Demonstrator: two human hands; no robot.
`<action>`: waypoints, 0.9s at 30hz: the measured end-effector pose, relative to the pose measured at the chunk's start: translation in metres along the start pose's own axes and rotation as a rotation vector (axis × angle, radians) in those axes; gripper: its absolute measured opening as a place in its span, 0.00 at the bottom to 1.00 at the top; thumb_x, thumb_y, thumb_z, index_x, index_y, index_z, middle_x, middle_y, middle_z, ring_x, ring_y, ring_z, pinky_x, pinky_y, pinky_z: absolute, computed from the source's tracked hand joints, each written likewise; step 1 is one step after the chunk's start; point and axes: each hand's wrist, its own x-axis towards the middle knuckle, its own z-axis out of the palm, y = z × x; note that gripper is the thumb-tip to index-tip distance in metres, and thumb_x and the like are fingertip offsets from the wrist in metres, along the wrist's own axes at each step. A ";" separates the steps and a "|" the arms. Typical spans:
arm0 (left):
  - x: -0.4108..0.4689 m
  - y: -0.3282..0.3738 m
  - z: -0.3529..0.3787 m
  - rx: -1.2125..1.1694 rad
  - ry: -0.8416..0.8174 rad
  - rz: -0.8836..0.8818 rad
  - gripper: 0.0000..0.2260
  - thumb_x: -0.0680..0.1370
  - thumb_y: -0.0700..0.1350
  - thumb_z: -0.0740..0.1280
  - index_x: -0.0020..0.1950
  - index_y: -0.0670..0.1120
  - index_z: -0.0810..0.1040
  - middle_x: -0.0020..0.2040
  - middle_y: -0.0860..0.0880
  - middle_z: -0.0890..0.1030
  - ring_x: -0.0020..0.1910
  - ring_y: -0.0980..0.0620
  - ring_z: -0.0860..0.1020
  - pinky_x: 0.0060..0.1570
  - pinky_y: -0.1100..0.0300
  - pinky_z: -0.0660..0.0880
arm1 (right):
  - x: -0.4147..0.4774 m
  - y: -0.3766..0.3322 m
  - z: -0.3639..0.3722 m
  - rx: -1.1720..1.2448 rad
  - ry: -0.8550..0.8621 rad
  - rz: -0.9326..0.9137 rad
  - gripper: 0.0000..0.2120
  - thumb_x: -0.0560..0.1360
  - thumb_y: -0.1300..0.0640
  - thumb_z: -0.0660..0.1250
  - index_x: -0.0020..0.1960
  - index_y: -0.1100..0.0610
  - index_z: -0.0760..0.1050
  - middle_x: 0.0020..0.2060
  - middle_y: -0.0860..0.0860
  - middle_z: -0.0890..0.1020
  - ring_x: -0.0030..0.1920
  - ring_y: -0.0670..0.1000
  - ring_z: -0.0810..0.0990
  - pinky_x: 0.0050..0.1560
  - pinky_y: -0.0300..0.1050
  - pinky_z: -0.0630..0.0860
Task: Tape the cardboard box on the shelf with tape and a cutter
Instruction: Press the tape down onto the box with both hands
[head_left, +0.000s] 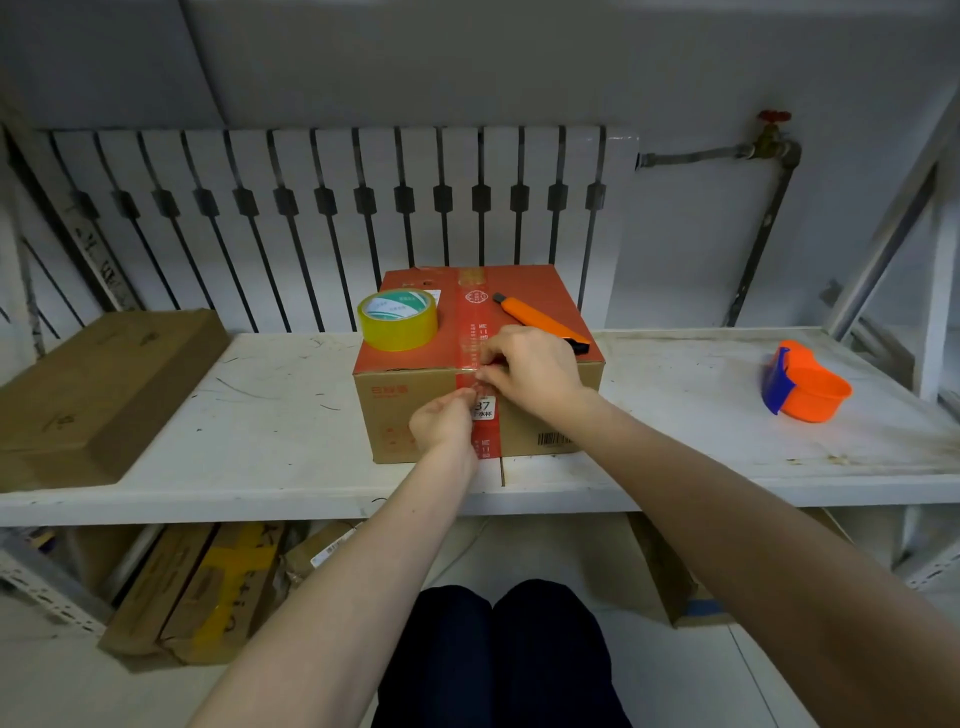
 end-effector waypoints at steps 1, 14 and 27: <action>0.000 0.000 0.000 0.003 0.002 0.002 0.04 0.72 0.36 0.71 0.39 0.43 0.78 0.39 0.46 0.81 0.33 0.52 0.77 0.30 0.61 0.73 | 0.001 -0.001 0.000 -0.002 0.005 0.002 0.10 0.71 0.47 0.70 0.47 0.52 0.81 0.46 0.49 0.82 0.47 0.51 0.80 0.42 0.47 0.77; 0.019 -0.006 -0.025 0.022 0.046 -0.010 0.05 0.72 0.36 0.70 0.44 0.41 0.76 0.36 0.46 0.82 0.24 0.53 0.77 0.25 0.64 0.76 | -0.003 0.004 0.009 -0.012 0.056 -0.045 0.09 0.71 0.47 0.69 0.44 0.53 0.80 0.43 0.49 0.81 0.46 0.51 0.78 0.40 0.48 0.78; 0.058 0.027 -0.014 1.530 -0.136 1.280 0.17 0.73 0.50 0.69 0.61 0.53 0.74 0.58 0.51 0.76 0.60 0.48 0.71 0.57 0.51 0.65 | -0.008 0.021 0.013 -0.045 0.060 -0.203 0.10 0.67 0.52 0.73 0.46 0.55 0.79 0.40 0.51 0.82 0.41 0.54 0.79 0.37 0.46 0.75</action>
